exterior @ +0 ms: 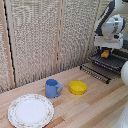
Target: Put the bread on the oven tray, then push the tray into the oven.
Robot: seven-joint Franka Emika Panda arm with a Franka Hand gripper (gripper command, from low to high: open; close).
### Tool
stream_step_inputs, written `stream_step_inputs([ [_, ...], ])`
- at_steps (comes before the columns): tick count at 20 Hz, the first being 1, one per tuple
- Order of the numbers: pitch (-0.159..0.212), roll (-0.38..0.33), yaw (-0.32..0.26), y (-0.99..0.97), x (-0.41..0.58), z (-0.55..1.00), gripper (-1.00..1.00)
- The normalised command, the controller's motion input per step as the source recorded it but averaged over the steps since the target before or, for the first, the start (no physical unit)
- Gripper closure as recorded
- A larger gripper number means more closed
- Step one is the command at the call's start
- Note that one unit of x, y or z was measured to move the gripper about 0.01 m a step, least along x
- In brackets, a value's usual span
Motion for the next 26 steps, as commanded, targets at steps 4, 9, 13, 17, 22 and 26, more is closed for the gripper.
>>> stream_step_inputs([
  [4, -0.009, 0.010, -0.029, -0.46, 0.071, -0.02, -1.00],
  [9, 0.002, 0.002, -0.054, -0.06, 0.011, -0.01, -1.00],
  [13, -0.017, -0.042, -0.049, 0.15, -0.070, 0.05, -1.00],
  [17, -0.046, -0.069, -0.081, 0.38, -0.182, 0.82, -1.00],
  [22, -0.030, -0.040, -0.006, 0.60, -0.371, 1.00, -1.00],
  [26, 0.004, -0.034, 0.031, 0.65, -0.427, 0.82, -1.00],
])
